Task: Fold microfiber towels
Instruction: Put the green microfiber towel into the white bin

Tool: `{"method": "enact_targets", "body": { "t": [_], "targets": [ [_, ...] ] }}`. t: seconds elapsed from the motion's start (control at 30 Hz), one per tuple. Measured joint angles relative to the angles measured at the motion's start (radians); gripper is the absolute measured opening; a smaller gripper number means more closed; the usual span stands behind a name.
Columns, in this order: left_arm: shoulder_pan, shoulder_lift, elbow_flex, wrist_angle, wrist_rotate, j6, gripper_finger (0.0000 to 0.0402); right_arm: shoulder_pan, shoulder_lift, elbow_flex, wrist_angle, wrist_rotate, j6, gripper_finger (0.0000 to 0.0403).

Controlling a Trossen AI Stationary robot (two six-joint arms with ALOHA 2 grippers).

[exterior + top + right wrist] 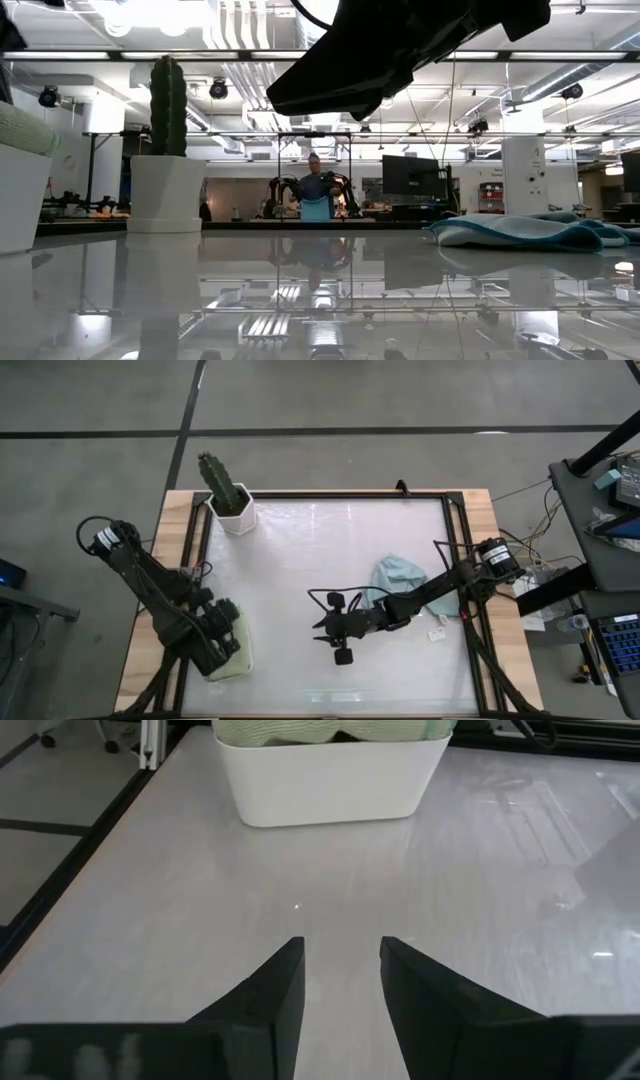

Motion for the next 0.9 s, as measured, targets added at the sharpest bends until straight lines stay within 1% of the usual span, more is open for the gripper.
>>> {"method": "enact_targets", "body": {
  "t": [0.13,0.23,0.33,0.5,0.7,0.8,0.9],
  "targets": [
    [0.004,0.002,-0.094,0.089,0.016,-0.045,0.0,0.0,0.0,0.0,0.001,0.0,0.0,0.0123],
    [0.004,0.002,-0.149,0.146,0.066,-0.069,0.0,0.0,0.0,0.0,0.001,0.0,0.002,0.0123],
    [0.004,0.002,-0.162,0.162,0.12,-0.075,0.0,0.0,0.0,0.0,0.001,0.0,0.003,0.0123],
    [0.004,-0.011,-0.109,0.14,0.194,-0.049,0.0,0.0,0.0,0.0,0.001,0.0,0.003,0.0123],
    [0.003,-0.014,-0.008,0.12,0.209,-0.046,0.0,0.0,0.0,0.0,0.004,0.0,0.003,0.0123],
    [-0.007,-0.006,0.031,0.156,0.211,-0.039,0.0,0.0,0.0,0.0,0.004,0.0,0.005,0.0123],
    [-0.017,0.003,0.042,0.187,0.231,-0.04,0.0,0.0,0.0,0.0,0.005,0.0,0.011,0.0123]
  ]
}}
